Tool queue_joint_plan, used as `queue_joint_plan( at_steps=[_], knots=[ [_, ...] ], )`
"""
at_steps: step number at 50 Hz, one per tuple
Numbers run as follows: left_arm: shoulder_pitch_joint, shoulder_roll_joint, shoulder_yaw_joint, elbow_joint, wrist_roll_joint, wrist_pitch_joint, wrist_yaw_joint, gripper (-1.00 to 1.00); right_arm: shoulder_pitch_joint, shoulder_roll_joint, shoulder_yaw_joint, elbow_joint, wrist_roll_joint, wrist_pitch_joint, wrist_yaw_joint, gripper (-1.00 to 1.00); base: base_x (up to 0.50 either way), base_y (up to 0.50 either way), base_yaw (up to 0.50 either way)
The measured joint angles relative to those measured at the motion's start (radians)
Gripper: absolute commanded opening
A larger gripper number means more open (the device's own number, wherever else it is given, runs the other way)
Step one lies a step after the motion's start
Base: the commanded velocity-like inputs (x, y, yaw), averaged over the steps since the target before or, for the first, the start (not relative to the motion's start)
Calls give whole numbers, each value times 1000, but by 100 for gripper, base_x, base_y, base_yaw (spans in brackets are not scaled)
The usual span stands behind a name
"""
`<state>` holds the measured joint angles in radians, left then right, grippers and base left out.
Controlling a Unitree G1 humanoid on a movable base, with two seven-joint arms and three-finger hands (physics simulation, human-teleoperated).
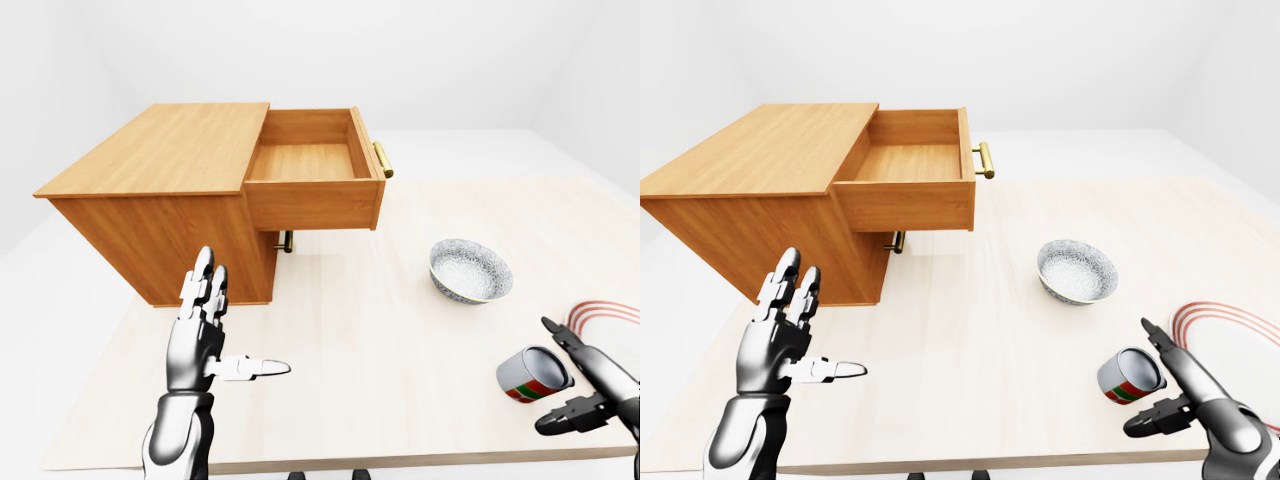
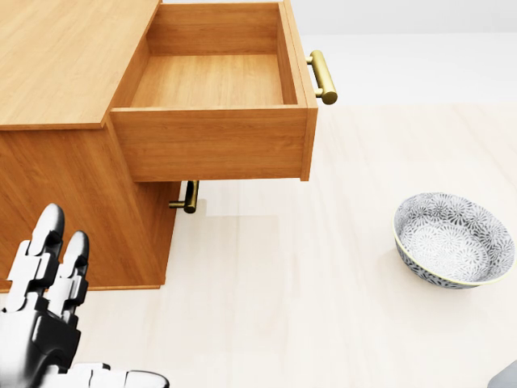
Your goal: Put the ketchup in the top drawer of the cabinet.
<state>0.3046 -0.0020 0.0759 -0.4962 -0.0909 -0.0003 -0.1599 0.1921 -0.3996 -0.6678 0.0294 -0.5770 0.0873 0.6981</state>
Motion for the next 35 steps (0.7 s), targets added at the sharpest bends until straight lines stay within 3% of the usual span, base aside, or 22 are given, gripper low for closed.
queue_joint_plan(
  at_steps=[2,3,5,6,7,26,35],
  knots=[
    [-1,0,0,1,0,0,0,100,-1,-1,3,2,-1,0,0,92,0,0,0],
    [-1,0,0,2,0,0,0,100,-2,-1,4,4,-1,0,0,63,0,0,0],
    [-2,0,1,3,0,0,0,100,-4,-2,7,10,-1,0,0,34,0,0,0],
    [-2,1,1,3,0,0,0,100,-4,-2,9,13,-1,0,0,-25,0,0,0],
    [-2,1,1,3,0,0,0,100,-7,-4,8,14,3,0,0,-100,0,0,0],
    [-5,0,-1,6,3,0,4,100,4,8,22,9,18,0,0,-100,0,0,0],
    [-3,0,-3,2,5,1,6,100,11,37,19,-95,0,0,0,-100,0,0,0]
  ],
)
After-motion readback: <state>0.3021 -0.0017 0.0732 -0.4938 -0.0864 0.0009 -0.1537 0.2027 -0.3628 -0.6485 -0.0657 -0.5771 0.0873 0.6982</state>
